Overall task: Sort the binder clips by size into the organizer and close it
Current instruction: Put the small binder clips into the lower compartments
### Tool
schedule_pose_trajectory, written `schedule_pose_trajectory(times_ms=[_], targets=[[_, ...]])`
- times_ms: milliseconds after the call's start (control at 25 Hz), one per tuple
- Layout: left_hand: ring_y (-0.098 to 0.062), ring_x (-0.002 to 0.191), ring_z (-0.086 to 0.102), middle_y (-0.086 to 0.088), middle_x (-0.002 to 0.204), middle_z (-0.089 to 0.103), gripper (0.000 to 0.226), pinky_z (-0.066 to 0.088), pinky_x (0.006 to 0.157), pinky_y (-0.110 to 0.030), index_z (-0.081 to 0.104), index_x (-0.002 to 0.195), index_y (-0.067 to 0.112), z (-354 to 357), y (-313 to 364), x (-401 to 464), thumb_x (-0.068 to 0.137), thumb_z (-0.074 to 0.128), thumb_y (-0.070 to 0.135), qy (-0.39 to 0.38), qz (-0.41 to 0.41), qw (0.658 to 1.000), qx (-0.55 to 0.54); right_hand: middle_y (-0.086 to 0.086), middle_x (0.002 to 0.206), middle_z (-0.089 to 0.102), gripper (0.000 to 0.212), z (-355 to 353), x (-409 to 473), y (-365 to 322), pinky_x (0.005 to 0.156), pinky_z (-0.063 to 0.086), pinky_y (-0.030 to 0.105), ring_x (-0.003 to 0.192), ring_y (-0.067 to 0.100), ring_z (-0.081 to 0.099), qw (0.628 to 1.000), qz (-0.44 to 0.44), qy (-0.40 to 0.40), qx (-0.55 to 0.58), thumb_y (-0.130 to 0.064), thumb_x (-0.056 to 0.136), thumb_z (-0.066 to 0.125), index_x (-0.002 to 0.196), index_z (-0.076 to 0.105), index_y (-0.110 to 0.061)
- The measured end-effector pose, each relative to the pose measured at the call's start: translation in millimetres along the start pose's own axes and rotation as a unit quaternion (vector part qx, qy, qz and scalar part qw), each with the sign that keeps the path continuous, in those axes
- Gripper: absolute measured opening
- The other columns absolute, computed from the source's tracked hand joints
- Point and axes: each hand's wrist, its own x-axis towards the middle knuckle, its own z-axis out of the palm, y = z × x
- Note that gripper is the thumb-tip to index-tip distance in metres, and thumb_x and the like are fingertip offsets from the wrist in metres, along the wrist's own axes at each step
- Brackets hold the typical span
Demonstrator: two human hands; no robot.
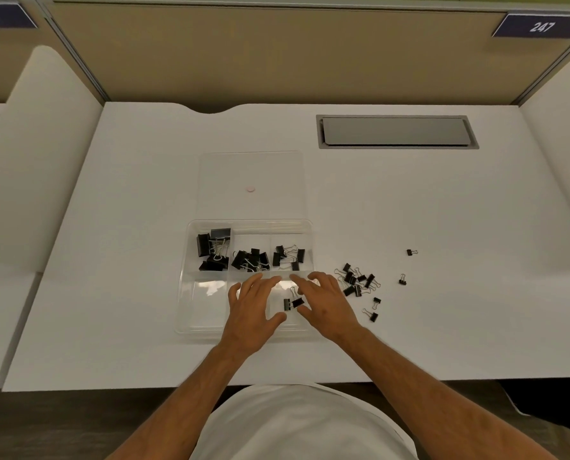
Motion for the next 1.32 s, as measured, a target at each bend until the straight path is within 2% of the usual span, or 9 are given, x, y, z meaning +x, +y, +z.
schedule_pose_trajectory(times_ms=[200, 360, 440, 520, 600, 720, 960, 1080, 1320], targets=[[-0.015, 0.141, 0.027, 0.005, 0.140, 0.050, 0.068, 0.013, 0.115, -0.043, 0.046, 0.137, 0.029, -3, 1, 0, 0.078, 0.076, 0.039, 0.010, 0.009, 1.000, -0.023, -0.002, 0.126, 0.061, 0.061, -6, -12, 18, 0.107, 0.035, 0.037, 0.134, 0.021, 0.037, 0.995, 0.048, 0.024, 0.088, -0.013, 0.088, 0.067, 0.144, 0.043, -0.021], [-0.017, 0.139, 0.033, 0.005, 0.137, 0.052, 0.060, 0.015, 0.114, -0.037, 0.048, 0.136, 0.030, 0, 12, 6, 0.082, 0.074, 0.032, 0.001, 0.030, 0.999, -0.043, -0.014, 0.112, 0.051, 0.054, -22, -35, 46, 0.096, 0.049, 0.033, 0.111, 0.016, 0.052, 0.973, 0.151, 0.078, 0.155, -0.005, 0.088, 0.067, 0.137, 0.051, -0.020], [-0.016, 0.137, 0.035, 0.005, 0.135, 0.054, 0.056, 0.017, 0.113, -0.037, 0.050, 0.135, 0.030, 4, 21, 13, 0.084, 0.071, 0.030, -0.002, 0.048, 0.998, -0.044, -0.009, 0.111, 0.053, 0.048, -28, -47, 63, 0.092, 0.051, 0.028, 0.105, 0.003, 0.048, 0.959, 0.213, 0.090, 0.165, -0.008, 0.090, 0.065, 0.135, 0.053, -0.022], [-0.014, 0.136, 0.035, 0.007, 0.134, 0.054, 0.053, 0.018, 0.113, -0.037, 0.051, 0.134, 0.029, 10, 32, 22, 0.084, 0.070, 0.030, -0.003, 0.066, 0.997, -0.044, -0.002, 0.113, 0.057, 0.045, -30, -59, 81, 0.088, 0.046, 0.013, 0.100, -0.010, 0.042, 0.941, 0.274, 0.094, 0.176, -0.011, 0.093, 0.061, 0.136, 0.053, -0.023], [-0.013, 0.135, 0.036, 0.008, 0.132, 0.055, 0.050, 0.015, 0.113, -0.034, 0.053, 0.132, 0.029, 18, 43, 31, 0.084, 0.069, 0.029, -0.002, 0.082, 0.996, -0.046, -0.001, 0.113, 0.060, 0.042, -32, -67, 96, 0.082, 0.038, 0.007, 0.103, -0.006, 0.043, 0.924, 0.315, 0.100, 0.194, -0.012, 0.094, 0.060, 0.135, 0.053, -0.023], [-0.011, 0.135, 0.035, 0.009, 0.128, 0.057, 0.044, 0.007, 0.113, -0.033, 0.054, 0.129, 0.029, 33, 65, 49, 0.086, 0.064, 0.029, -0.017, 0.107, 0.994, -0.024, -0.007, 0.109, 0.063, 0.040, -38, -77, 111, 0.083, 0.034, 0.016, 0.111, 0.014, 0.048, 0.906, 0.345, 0.109, 0.220, -0.013, 0.094, 0.061, 0.132, 0.054, -0.025], [-0.017, 0.116, 0.049, 0.006, 0.122, 0.060, 0.041, 0.014, 0.103, -0.043, 0.050, 0.132, 0.026, 61, 117, 77, 0.092, 0.051, 0.018, -0.136, 0.103, 0.978, 0.117, -0.014, 0.105, 0.065, 0.038, -53, -96, 139, 0.089, 0.049, 0.033, 0.108, 0.011, 0.053, 0.910, 0.329, 0.096, 0.235, -0.015, 0.093, 0.063, 0.127, 0.056, -0.032], [-0.021, 0.108, 0.051, 0.001, 0.116, 0.062, 0.044, 0.019, 0.098, -0.042, 0.050, 0.130, 0.022, 74, 126, 85, 0.089, 0.048, 0.008, -0.140, 0.091, 0.969, 0.183, -0.017, 0.103, 0.066, 0.041, -68, -102, 153, 0.082, 0.051, 0.027, 0.106, 0.007, 0.056, 0.924, 0.281, 0.063, 0.252, -0.015, 0.091, 0.065, 0.122, 0.056, -0.040], [-0.025, 0.104, 0.055, -0.003, 0.115, 0.059, 0.044, 0.029, 0.096, -0.044, 0.050, 0.128, 0.019, 100, 138, 87, 0.086, 0.054, 0.004, -0.131, 0.071, 0.957, 0.250, -0.020, 0.102, 0.066, 0.038, -84, -94, 181, 0.082, 0.049, 0.028, 0.105, 0.006, 0.055, 0.949, 0.218, 0.015, 0.226, -0.015, 0.090, 0.066, 0.123, 0.059, -0.033]])
